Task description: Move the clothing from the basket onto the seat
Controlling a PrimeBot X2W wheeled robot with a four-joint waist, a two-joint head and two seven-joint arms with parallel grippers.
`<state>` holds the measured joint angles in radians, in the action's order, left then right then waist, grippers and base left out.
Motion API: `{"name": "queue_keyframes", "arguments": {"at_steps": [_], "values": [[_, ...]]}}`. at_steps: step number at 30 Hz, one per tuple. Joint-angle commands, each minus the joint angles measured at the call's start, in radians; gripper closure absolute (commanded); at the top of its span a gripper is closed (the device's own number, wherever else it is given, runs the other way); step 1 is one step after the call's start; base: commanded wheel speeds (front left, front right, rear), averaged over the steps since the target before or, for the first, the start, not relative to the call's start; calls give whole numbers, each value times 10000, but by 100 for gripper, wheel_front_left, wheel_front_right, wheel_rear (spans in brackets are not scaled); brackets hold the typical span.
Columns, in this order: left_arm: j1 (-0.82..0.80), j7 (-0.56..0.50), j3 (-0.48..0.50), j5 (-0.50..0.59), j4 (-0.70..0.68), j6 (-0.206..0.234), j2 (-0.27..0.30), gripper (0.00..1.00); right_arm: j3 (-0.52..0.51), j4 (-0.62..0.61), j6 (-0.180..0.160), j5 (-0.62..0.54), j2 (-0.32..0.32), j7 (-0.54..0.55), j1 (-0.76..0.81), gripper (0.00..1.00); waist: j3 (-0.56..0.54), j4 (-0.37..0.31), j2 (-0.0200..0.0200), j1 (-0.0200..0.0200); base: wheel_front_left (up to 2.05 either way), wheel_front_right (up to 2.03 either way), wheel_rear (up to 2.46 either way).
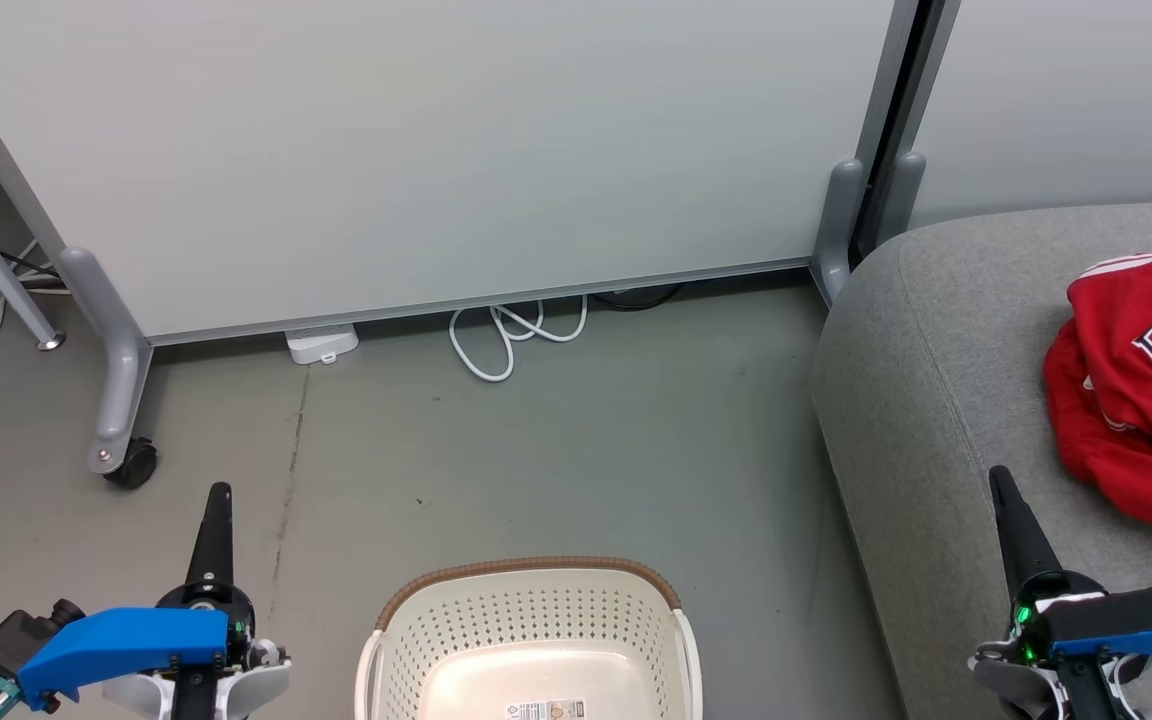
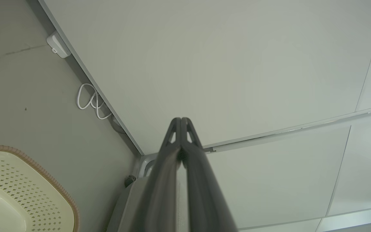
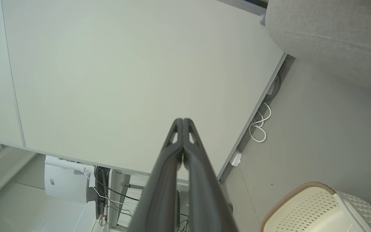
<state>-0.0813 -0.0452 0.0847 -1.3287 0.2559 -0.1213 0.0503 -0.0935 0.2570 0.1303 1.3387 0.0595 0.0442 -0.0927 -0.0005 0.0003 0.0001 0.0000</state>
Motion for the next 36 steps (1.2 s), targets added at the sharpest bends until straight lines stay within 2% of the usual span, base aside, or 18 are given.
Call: {"name": "queue_keyframes", "arguments": {"at_steps": [1, 36], "values": [[-199, -55, 58, -196, -102, -61, 1, 100, -34, -92, 6, 200, -16, 82, -192, 100, 1, 0, -1, 0, 0, 0, 0], [-331, -724, 318, -2869, -129, -141, -2, 100, -227, -140, 7, 2772, -111, 740, -221, 100, 36, -3, -1, 0, 0, 0, 0]]}}
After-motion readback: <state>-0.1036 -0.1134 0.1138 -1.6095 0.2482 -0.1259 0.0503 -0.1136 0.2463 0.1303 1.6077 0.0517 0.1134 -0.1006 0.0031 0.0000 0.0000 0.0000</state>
